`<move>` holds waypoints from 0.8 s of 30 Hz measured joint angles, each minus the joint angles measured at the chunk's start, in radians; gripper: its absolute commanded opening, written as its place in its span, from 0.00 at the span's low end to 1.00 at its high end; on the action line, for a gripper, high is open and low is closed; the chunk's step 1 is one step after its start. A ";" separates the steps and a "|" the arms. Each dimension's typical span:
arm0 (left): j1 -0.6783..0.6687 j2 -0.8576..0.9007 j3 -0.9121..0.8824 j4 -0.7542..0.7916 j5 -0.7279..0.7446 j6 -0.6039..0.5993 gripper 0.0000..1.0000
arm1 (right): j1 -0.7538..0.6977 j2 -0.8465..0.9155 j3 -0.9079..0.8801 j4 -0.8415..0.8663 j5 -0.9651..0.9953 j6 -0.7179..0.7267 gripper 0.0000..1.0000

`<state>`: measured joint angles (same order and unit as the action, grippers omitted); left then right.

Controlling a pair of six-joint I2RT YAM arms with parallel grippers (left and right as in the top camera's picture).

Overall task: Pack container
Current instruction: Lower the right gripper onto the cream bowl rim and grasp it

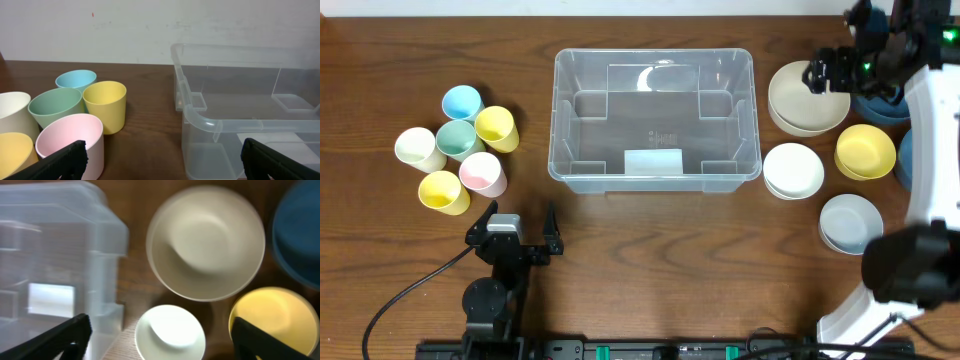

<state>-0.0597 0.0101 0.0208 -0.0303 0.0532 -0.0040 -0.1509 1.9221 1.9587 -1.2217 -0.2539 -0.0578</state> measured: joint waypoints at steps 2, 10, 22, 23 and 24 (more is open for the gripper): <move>0.000 0.000 0.000 0.000 0.000 0.000 0.98 | -0.013 0.054 0.000 -0.014 0.002 -0.005 0.85; 0.000 0.000 0.000 0.000 0.000 0.000 0.98 | 0.011 0.200 0.000 -0.023 0.002 -0.105 0.83; 0.000 0.000 0.000 0.000 0.000 0.000 0.98 | 0.039 0.233 0.000 0.024 0.023 -0.291 0.68; 0.000 0.000 0.000 0.000 0.000 0.000 0.98 | 0.039 0.234 0.000 0.027 0.024 -0.298 0.67; 0.000 0.000 0.000 0.000 0.000 0.000 0.98 | 0.039 0.235 0.000 0.034 0.026 -0.306 0.67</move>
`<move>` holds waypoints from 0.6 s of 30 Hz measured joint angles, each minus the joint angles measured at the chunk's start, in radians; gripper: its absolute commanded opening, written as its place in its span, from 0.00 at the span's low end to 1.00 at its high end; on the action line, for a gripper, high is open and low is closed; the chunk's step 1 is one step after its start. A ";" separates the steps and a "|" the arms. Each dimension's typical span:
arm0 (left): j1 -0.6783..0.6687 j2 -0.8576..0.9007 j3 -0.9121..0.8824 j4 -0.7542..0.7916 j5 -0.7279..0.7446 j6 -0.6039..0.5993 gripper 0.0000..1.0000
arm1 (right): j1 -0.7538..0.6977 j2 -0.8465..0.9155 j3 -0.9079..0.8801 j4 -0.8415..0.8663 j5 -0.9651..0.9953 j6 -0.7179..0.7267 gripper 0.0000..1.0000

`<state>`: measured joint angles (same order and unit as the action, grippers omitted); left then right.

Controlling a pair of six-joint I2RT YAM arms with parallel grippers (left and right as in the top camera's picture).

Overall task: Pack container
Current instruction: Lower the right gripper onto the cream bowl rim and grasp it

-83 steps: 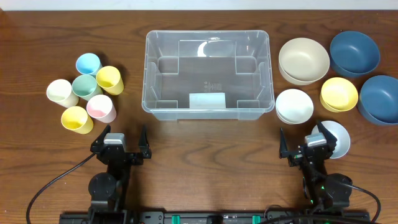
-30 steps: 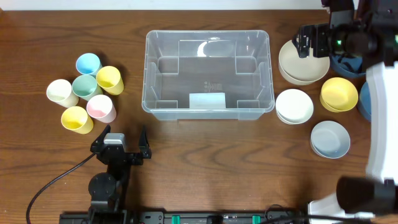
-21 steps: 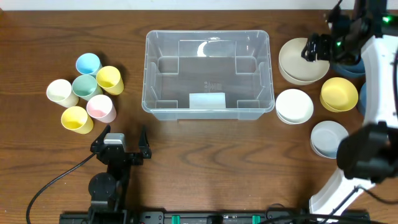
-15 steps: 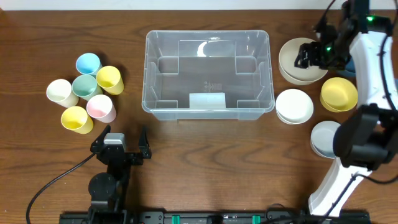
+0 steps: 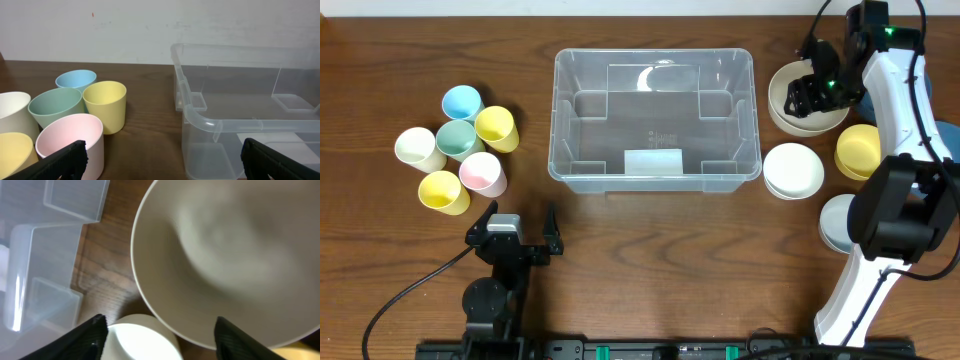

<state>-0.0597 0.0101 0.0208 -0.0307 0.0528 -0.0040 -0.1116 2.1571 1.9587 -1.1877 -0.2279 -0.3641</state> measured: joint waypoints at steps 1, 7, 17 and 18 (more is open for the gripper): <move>0.000 0.000 0.000 0.000 0.000 0.000 0.98 | 0.000 0.002 0.000 0.003 0.000 -0.007 0.66; 0.000 0.000 0.000 0.000 0.000 0.000 0.98 | 0.010 0.045 0.000 0.000 0.003 -0.029 0.66; 0.000 0.000 0.000 0.000 0.000 0.000 0.98 | 0.096 0.172 0.000 0.002 0.046 -0.045 0.59; 0.000 0.000 0.000 0.000 0.000 0.000 0.98 | 0.101 0.177 0.000 0.006 0.050 -0.045 0.59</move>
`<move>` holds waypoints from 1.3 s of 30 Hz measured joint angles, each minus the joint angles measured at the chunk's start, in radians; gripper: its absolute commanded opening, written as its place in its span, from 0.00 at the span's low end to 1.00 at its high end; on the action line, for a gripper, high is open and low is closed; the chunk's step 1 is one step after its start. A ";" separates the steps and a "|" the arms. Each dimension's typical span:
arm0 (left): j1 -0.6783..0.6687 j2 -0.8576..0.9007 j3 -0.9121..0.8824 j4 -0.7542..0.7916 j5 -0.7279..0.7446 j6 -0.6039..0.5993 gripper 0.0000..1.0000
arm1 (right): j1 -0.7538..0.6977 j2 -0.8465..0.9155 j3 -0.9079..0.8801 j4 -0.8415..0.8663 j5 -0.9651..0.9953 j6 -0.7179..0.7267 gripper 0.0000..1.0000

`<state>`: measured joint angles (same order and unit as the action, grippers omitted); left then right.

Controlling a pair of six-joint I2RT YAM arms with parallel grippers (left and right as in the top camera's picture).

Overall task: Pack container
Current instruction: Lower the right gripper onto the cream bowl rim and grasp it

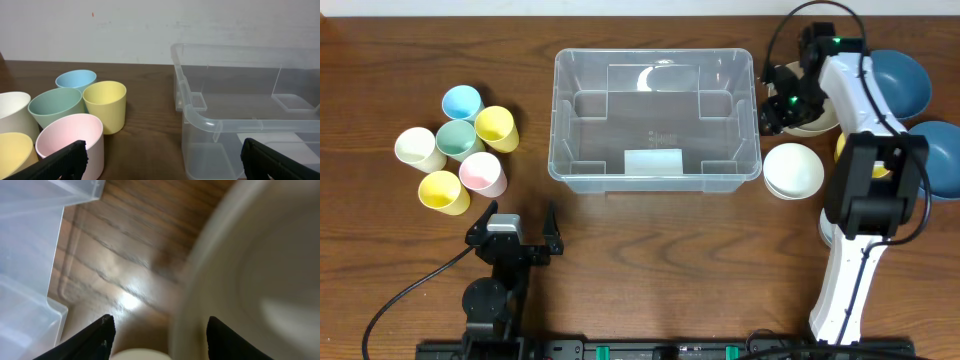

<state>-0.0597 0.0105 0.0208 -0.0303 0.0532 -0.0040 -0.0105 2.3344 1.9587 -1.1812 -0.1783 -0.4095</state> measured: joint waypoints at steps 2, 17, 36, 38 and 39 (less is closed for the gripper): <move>0.000 0.000 0.000 0.000 0.000 0.000 0.98 | 0.005 0.010 0.000 0.012 0.008 0.001 0.58; 0.000 0.000 0.000 0.000 0.000 0.000 0.98 | -0.042 0.013 0.000 0.059 0.066 0.036 0.21; 0.000 0.000 0.000 0.000 0.000 0.000 0.98 | -0.053 0.006 0.048 0.112 0.119 0.071 0.01; 0.000 0.000 0.000 0.000 0.000 0.000 0.98 | -0.053 0.011 0.076 0.088 0.104 0.078 0.01; 0.000 0.000 0.000 0.000 0.000 0.000 0.98 | -0.053 0.015 0.101 0.069 0.099 0.081 0.01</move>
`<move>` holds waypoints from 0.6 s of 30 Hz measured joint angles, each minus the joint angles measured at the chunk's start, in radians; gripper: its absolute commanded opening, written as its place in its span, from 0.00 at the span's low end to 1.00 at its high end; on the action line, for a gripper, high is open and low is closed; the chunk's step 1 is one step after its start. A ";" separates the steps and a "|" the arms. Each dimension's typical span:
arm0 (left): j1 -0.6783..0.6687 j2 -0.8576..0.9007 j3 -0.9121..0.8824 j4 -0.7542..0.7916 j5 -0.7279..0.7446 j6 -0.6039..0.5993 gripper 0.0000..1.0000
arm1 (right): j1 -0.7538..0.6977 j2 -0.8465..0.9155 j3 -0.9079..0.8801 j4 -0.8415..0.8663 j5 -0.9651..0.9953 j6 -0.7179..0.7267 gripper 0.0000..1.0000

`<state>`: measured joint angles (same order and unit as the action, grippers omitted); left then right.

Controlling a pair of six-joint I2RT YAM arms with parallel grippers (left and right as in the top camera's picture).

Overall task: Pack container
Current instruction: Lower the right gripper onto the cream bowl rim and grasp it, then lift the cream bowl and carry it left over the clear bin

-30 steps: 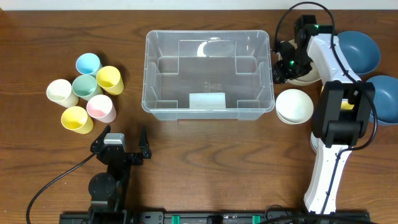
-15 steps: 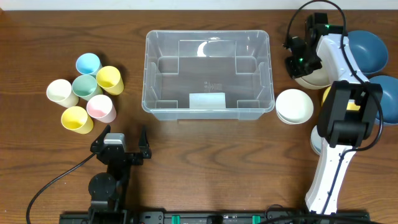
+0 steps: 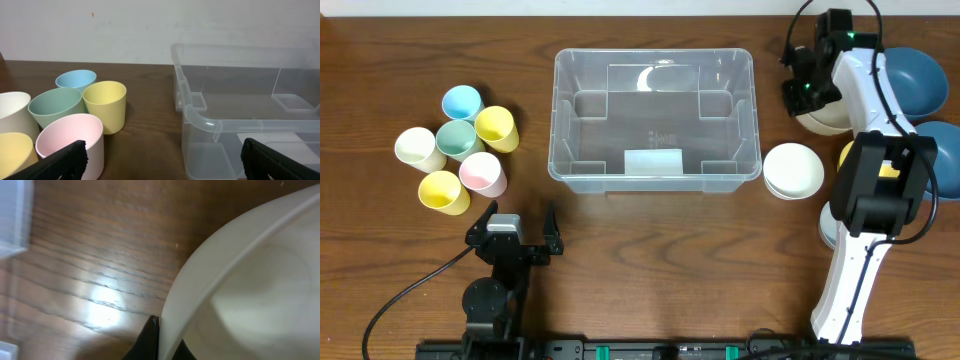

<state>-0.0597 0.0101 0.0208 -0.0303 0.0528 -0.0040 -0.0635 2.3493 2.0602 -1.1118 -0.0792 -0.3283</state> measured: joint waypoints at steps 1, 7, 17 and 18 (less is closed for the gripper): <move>0.000 0.000 0.000 0.000 0.000 0.000 0.98 | 0.000 0.002 0.021 -0.015 -0.003 0.003 0.01; 0.000 0.000 0.000 0.000 0.000 0.000 0.98 | 0.006 0.013 0.274 -0.162 -0.019 0.027 0.01; 0.000 0.000 0.000 0.000 0.000 0.000 0.98 | 0.174 -0.021 0.580 -0.327 -0.024 0.056 0.01; 0.000 0.000 0.000 0.000 0.000 0.000 0.98 | 0.201 -0.028 0.583 -0.334 -0.025 0.056 0.01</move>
<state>-0.0597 0.0101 0.0208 -0.0303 0.0532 -0.0040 0.1379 2.3211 2.6434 -1.4460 -0.1040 -0.2722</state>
